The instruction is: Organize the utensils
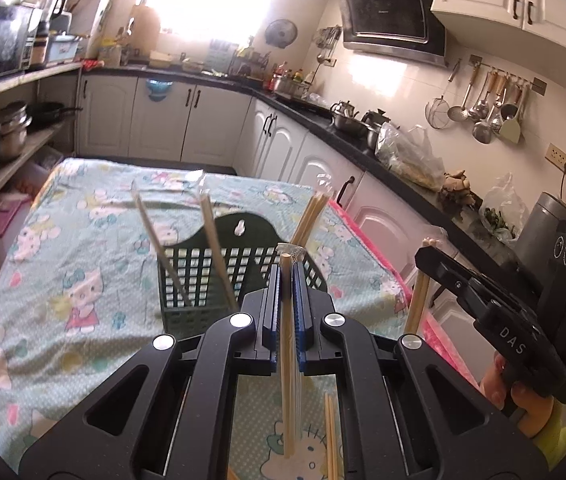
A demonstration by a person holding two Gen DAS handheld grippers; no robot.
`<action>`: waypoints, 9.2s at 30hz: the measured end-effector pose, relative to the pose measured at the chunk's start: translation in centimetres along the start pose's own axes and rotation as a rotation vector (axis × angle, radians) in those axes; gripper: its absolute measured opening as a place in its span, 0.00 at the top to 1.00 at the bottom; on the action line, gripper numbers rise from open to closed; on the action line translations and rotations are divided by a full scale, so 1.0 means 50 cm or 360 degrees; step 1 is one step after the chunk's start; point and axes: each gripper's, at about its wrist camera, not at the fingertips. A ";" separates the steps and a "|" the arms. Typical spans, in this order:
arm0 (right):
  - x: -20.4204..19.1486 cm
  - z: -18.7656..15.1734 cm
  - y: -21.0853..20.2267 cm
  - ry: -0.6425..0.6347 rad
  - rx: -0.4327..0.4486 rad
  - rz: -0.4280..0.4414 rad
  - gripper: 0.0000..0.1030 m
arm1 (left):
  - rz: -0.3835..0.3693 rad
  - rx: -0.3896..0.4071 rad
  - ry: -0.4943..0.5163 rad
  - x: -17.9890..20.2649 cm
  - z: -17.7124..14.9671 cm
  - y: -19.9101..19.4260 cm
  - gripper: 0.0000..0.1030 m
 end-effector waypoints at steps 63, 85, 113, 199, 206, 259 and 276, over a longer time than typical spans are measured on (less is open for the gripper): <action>0.053 0.131 0.143 -0.0152 0.0452 -0.0067 0.94 | 0.0458 0.0465 -0.0029 -0.074 0.150 0.105 0.97; 0.057 0.063 0.234 -0.0212 0.0276 -0.0169 0.94 | 0.0450 0.0280 -0.0055 -0.094 0.077 0.153 0.97; 0.023 0.021 0.218 -0.0154 -0.0030 -0.0275 0.74 | 0.0449 0.0157 -0.0045 -0.093 0.044 0.126 0.97; 0.034 -0.215 0.041 -0.0005 -0.0391 -0.0301 0.22 | 0.0426 -0.0191 -0.0009 -0.052 -0.216 0.070 0.10; 0.040 -0.243 0.053 0.0040 -0.0464 -0.0268 0.22 | 0.0432 -0.0311 -0.0036 -0.072 -0.252 0.108 0.10; 0.072 -0.309 0.134 0.0299 -0.0712 0.0040 0.91 | 0.0400 -0.0531 -0.0265 -0.181 -0.269 0.197 0.93; 0.039 -0.206 0.089 0.0254 -0.0493 0.0150 0.93 | 0.0236 -0.0330 -0.0269 -0.135 -0.196 0.092 0.97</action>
Point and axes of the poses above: each gripper's, at about its wrist camera, not at the fingertips, and y roughly the way its jaws point, x to its right, z to its top, and after that the axes turned 11 degrees about z, right-handed
